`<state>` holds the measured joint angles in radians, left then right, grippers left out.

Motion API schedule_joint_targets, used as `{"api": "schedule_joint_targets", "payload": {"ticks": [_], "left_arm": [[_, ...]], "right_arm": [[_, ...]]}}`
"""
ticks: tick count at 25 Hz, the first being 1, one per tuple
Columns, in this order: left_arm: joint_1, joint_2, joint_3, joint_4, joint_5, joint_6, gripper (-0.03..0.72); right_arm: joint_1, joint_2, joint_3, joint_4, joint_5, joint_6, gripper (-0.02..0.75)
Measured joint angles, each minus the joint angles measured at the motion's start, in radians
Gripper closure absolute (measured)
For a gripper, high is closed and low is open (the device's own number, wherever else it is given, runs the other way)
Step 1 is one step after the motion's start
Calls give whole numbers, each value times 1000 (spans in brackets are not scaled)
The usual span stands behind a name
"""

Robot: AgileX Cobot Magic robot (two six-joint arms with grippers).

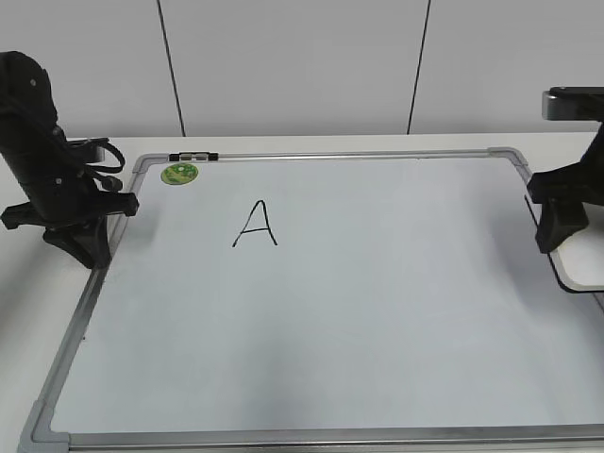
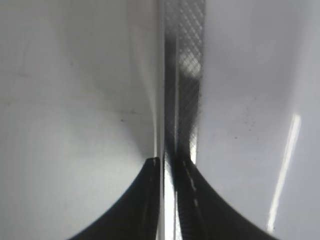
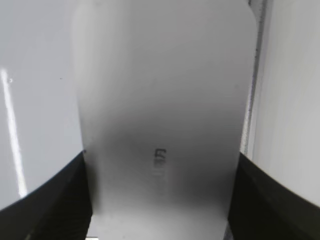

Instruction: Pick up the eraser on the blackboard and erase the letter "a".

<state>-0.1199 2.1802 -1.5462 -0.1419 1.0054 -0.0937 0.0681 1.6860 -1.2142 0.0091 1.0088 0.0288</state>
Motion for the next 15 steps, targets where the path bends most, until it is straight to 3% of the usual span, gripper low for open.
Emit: {"api": "schedule_joint_targets", "payload": {"ticks": [6, 15], "left_arm": [[0, 0, 0, 0, 2, 0, 606], [0, 0, 0, 0, 2, 0, 601]], "right_arm": [[-82, 11, 3, 2, 36, -29, 219], [-102, 209, -104, 39, 167, -105, 219]]}}
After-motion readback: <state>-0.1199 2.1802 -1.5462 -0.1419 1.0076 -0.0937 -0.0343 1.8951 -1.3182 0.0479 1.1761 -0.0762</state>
